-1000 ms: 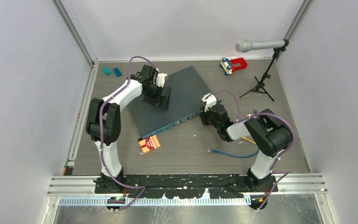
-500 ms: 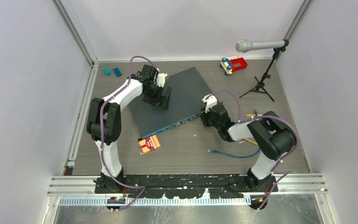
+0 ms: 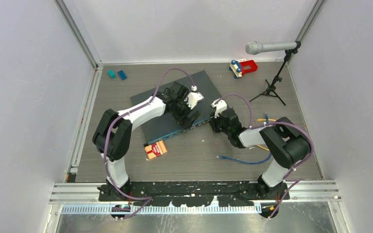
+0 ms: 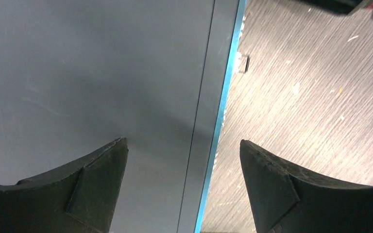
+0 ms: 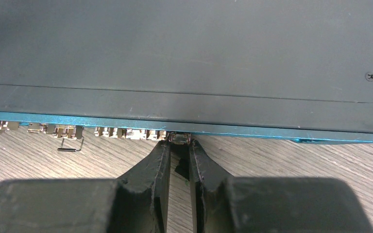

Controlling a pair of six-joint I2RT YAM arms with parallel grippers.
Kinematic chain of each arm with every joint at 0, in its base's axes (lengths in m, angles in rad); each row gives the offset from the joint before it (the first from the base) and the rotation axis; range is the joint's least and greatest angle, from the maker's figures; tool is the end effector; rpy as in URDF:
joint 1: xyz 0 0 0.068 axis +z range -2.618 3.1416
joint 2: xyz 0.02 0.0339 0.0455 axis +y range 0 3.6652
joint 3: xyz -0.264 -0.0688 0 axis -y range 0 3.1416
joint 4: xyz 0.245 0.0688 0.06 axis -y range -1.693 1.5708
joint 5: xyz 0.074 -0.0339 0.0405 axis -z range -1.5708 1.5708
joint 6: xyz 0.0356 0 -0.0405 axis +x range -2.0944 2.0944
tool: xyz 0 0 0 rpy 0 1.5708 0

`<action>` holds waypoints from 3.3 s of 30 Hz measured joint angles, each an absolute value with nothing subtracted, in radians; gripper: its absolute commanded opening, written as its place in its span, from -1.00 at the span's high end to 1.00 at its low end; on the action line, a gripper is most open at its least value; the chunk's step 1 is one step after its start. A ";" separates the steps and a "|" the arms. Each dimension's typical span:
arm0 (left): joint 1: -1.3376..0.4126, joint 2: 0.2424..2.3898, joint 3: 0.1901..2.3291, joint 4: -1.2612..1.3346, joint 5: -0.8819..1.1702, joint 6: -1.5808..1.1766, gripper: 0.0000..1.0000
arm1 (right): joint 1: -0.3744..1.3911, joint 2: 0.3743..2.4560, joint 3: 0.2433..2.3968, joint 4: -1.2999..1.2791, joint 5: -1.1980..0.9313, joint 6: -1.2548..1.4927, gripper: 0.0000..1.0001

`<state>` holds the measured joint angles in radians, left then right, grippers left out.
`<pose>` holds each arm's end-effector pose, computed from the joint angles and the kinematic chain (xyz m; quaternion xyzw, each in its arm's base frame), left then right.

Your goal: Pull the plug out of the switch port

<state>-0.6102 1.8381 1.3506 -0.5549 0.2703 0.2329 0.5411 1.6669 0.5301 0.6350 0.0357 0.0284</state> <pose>0.3133 -0.2306 0.2128 0.4235 0.8584 -0.1763 0.2298 0.2568 0.1528 0.1265 -0.2094 0.8346 0.1283 0.4931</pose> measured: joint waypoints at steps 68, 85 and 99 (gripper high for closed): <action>-0.745 1.957 1.369 -0.262 -0.078 0.237 -0.65 | 0.527 1.639 0.478 0.690 -0.068 0.051 0.31; -0.608 1.779 1.295 -0.338 0.162 0.202 -0.88 | 0.451 1.582 0.671 0.397 -0.331 0.054 0.00; -0.511 1.682 1.266 -0.350 0.204 0.201 -0.87 | 0.545 1.605 0.773 0.261 -0.226 0.032 0.04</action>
